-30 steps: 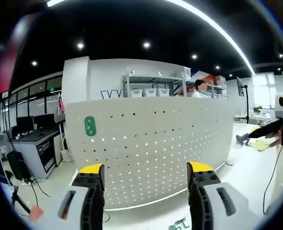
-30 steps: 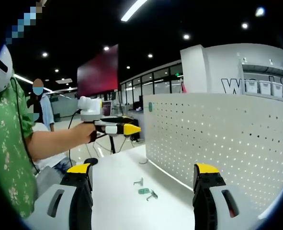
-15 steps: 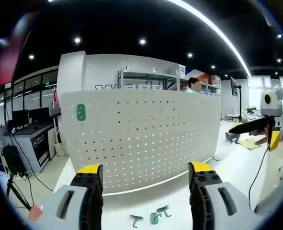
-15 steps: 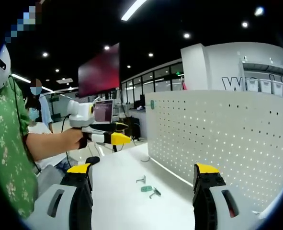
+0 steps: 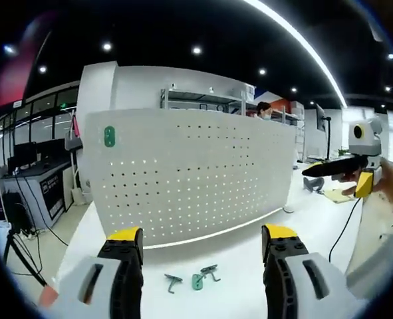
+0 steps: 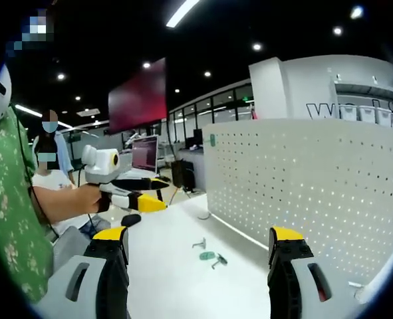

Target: Insert the hook assembly into the mounting plate slot until the hook locks in place.

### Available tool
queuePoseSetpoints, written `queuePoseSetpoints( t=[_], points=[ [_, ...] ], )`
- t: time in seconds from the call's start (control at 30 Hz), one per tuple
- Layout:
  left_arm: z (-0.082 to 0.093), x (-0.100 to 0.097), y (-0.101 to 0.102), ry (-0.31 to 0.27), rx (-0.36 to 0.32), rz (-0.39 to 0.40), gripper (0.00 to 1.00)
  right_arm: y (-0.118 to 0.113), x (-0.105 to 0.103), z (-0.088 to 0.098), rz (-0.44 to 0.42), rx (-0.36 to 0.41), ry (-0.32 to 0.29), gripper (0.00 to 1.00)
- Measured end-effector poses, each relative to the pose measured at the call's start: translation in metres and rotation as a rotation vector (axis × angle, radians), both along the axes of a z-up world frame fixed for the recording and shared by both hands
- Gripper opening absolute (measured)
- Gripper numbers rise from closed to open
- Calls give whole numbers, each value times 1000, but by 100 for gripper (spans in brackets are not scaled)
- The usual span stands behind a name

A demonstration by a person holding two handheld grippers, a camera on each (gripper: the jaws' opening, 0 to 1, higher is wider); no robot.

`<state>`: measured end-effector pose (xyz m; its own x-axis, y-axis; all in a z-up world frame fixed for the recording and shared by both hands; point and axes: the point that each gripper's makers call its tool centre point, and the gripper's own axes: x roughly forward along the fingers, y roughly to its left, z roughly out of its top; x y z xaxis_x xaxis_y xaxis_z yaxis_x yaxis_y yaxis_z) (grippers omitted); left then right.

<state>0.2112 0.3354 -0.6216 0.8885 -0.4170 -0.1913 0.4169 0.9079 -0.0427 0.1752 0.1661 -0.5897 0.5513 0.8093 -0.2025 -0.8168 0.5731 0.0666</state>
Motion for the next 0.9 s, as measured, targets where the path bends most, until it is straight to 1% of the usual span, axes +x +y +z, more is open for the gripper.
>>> queuePoseSetpoints(
  t=[0.1, 0.33, 0.4, 0.5, 0.7, 0.9],
  points=[
    [-5, -7, -4, 9, -2, -7, 74, -1, -2, -4, -3, -2, 6, 89],
    [-18, -16, -8, 36, 1, -21, 74, -3, -5, -13, -6, -9, 24, 89],
    [-26, -18, -10, 56, 5, -25, 74, -3, -6, -14, -6, -10, 27, 89],
    [-34, -21, -12, 70, 6, -29, 74, -2, -6, -17, -3, -12, 32, 89],
    [-40, -22, -12, 85, 1, -31, 73, 0, -3, -21, -1, -16, 40, 88],
    [-43, -23, -12, 92, 1, -35, 73, 9, 5, -26, 13, -20, 43, 87]
  ],
)
